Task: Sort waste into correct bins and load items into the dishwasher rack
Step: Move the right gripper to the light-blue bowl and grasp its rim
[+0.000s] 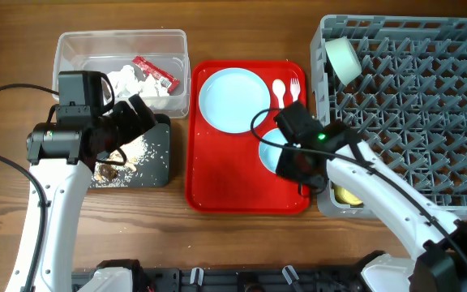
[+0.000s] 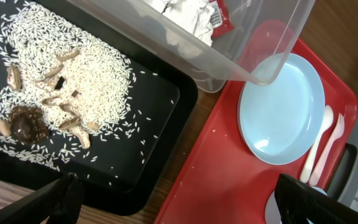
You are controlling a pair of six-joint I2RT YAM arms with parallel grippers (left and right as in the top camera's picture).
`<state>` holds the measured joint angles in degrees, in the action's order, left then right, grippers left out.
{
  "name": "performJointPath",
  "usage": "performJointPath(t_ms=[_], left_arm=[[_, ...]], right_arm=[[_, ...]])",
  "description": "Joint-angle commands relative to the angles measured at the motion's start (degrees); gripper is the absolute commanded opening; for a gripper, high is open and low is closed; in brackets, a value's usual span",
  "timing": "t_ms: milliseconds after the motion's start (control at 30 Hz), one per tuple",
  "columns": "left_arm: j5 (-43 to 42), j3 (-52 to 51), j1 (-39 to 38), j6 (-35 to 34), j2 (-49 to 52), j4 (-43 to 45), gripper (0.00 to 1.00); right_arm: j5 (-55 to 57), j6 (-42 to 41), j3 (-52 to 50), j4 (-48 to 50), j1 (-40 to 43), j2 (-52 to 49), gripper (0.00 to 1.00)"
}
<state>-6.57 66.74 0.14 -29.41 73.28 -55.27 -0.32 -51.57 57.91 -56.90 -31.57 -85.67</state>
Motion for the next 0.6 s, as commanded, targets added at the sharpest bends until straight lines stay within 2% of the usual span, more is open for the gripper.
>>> performJointPath(t_ms=[0,233,567], left_arm=[[-0.44,0.98,0.35,0.63,0.02,0.13,1.0],[-0.44,0.98,0.35,0.63,0.02,0.13,1.0],[-0.44,0.98,0.35,0.63,0.02,0.13,1.0]], right_arm=[[2.27,-5.81,-3.52,3.61,-0.13,-0.39,0.48],[2.29,-6.69,-6.88,10.86,-0.13,-0.39,0.46],[1.51,-5.57,-6.93,11.32,-0.13,-4.15,0.39]])
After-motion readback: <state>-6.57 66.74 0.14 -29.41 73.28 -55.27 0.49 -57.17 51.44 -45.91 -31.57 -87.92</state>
